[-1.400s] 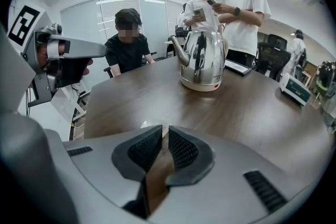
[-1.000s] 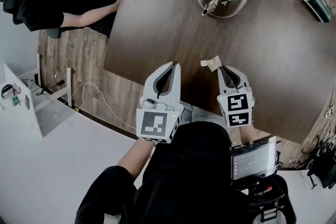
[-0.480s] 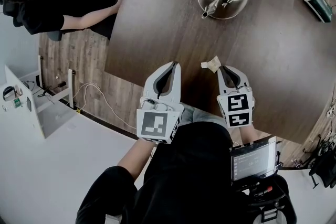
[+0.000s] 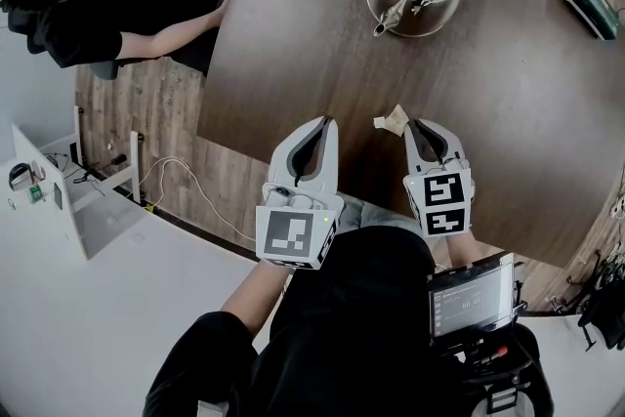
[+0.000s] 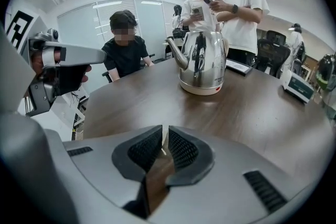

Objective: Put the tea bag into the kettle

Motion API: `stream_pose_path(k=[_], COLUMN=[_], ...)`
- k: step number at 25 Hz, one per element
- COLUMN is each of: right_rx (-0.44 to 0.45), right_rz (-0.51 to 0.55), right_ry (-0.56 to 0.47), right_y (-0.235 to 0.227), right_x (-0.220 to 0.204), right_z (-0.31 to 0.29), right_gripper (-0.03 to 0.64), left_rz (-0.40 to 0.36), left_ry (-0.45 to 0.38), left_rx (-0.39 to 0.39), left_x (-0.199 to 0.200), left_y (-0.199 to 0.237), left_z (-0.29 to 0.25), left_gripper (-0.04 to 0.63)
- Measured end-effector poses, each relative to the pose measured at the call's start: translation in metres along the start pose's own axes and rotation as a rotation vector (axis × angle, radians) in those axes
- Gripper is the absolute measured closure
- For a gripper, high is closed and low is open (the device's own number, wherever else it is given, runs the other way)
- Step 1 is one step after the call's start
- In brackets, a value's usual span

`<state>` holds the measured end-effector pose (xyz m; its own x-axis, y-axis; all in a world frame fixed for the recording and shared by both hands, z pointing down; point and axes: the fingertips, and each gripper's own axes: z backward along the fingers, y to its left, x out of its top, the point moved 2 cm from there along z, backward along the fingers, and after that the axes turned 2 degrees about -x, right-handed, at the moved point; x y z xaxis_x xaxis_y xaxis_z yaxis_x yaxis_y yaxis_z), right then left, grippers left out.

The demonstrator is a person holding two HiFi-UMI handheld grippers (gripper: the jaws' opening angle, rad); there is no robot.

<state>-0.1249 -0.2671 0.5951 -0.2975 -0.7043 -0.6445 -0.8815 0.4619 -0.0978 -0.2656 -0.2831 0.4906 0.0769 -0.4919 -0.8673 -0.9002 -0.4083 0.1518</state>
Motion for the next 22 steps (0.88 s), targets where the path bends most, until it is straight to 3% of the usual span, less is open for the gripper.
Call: stream_pose_path(k=[22], right_rx=[0.041], right_rz=[-0.031], right_ry=[0.029], right_y=[0.0053], right_x=[-0.0031], right_z=[-0.005], right_gripper=[0.587], left_rz=[-0.008], left_ry=[0.016], left_rx=[0.003], left_x=[-0.0014], left_y=[0.0003], left_z=[0.0069], left_gripper=[0.594])
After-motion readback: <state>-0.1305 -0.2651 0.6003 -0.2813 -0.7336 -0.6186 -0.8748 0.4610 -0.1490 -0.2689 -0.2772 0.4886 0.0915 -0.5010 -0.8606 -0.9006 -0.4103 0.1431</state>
